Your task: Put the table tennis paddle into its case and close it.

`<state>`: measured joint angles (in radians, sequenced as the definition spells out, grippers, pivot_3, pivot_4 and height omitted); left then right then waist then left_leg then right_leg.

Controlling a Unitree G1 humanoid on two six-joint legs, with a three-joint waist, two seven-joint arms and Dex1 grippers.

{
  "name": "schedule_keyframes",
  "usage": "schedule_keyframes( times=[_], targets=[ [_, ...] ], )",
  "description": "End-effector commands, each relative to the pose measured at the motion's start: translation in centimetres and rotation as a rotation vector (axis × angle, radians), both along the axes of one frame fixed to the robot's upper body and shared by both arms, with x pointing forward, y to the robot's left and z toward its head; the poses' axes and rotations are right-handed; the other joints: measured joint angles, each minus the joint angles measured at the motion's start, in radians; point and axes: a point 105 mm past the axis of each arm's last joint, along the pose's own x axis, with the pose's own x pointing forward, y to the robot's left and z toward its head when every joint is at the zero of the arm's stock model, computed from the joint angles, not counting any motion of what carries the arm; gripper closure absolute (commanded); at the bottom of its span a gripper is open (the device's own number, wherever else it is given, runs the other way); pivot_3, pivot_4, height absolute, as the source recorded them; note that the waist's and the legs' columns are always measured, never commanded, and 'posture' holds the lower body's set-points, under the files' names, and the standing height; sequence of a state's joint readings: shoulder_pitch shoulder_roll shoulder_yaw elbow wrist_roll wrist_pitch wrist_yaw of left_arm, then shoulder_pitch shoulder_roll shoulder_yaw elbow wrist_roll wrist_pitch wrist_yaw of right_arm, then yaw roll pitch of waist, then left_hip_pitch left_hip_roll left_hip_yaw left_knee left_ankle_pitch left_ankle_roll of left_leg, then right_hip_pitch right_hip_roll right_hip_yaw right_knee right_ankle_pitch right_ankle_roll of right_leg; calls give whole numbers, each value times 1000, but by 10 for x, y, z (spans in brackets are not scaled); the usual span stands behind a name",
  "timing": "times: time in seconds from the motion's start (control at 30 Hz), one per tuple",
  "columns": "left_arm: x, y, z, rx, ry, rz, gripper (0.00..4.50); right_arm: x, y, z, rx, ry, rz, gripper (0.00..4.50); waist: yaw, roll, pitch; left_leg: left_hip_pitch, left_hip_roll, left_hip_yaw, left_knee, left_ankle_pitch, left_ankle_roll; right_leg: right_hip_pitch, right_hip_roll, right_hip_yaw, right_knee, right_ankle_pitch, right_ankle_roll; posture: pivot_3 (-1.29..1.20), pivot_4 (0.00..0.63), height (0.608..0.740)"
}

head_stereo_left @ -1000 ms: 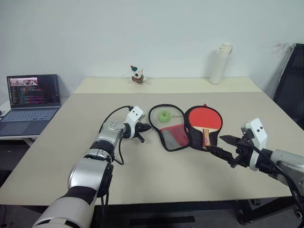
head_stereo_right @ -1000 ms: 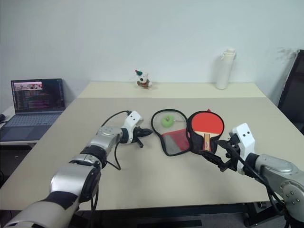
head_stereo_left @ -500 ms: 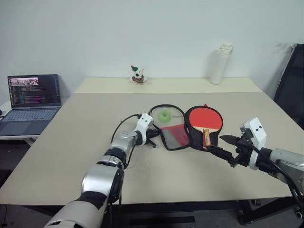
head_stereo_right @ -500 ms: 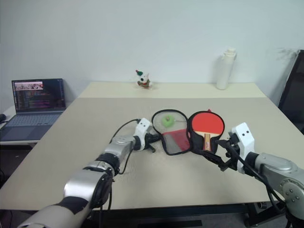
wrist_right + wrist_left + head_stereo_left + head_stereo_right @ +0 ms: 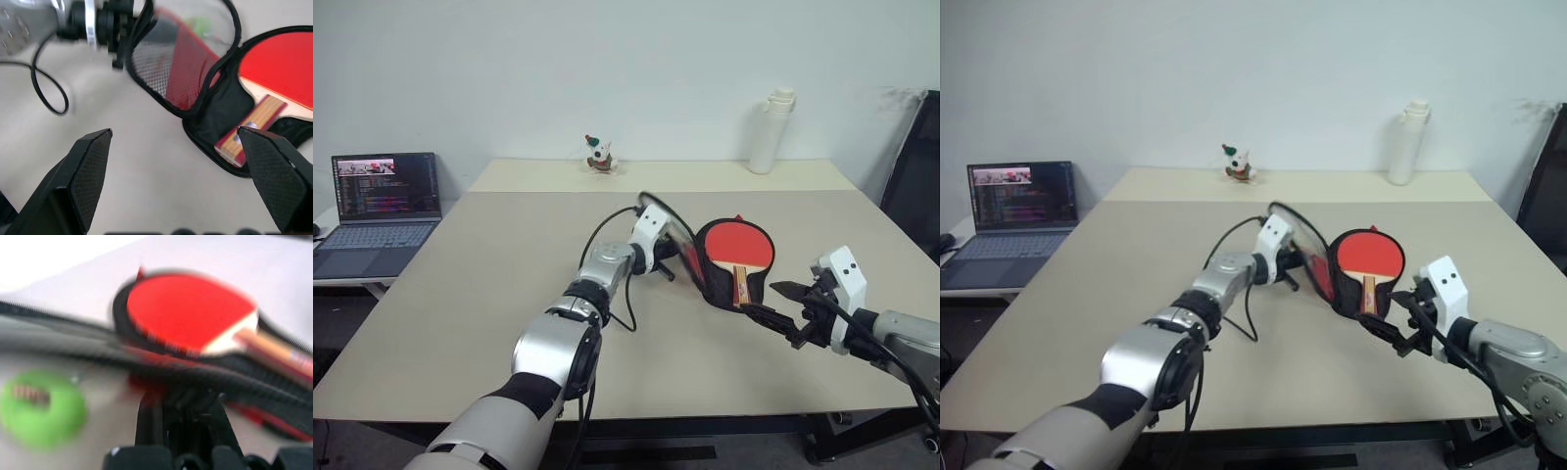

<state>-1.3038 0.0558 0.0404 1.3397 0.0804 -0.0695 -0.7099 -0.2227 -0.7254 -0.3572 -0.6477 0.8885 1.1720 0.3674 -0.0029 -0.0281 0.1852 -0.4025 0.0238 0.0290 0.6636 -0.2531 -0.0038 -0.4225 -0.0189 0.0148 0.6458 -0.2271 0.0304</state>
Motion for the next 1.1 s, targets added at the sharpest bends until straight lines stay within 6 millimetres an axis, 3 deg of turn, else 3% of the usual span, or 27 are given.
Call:
schedule_keyframes(
  times=[0.03,0.2,0.4,0.57,0.7,1.0,1.1],
  targets=[
    [-10,-37,23,15,-79,-94,4455,-8,-2,13,-7,-68,-21,0,1,0,0,0,0,0,0,0,0,0,0,0,0,0,0,0,150,740],
    [-22,-63,19,24,-70,-152,4455,-17,-8,11,-9,-68,-73,0,-4,0,0,0,0,0,0,0,0,0,0,1,0,0,0,0,150,740],
    [-22,-61,19,-2,-65,-160,4455,-14,-12,9,15,-68,-119,0,-11,0,0,2,0,0,0,0,0,0,1,1,2,0,0,0,150,740],
    [-15,-31,23,-54,-70,-162,4455,13,-12,9,66,-65,-150,0,-25,1,0,2,0,0,0,0,0,0,1,2,2,0,0,0,150,740],
    [-14,1,18,-75,-66,-185,4455,49,-21,3,89,-57,-229,0,-27,1,-1,2,0,0,0,0,0,0,1,2,2,0,0,0,150,740],
    [-13,84,2,-106,-73,-91,4455,124,-53,-28,-29,-28,-413,0,-25,2,-1,1,2,2,0,0,0,-1,1,2,1,3,-5,0,150,740],
    [-18,90,-2,-120,-77,-76,4455,137,-56,-34,-13,-15,-433,0,-23,1,-1,1,2,2,0,0,0,-1,0,2,1,3,-5,0,150,740]
  ],
)
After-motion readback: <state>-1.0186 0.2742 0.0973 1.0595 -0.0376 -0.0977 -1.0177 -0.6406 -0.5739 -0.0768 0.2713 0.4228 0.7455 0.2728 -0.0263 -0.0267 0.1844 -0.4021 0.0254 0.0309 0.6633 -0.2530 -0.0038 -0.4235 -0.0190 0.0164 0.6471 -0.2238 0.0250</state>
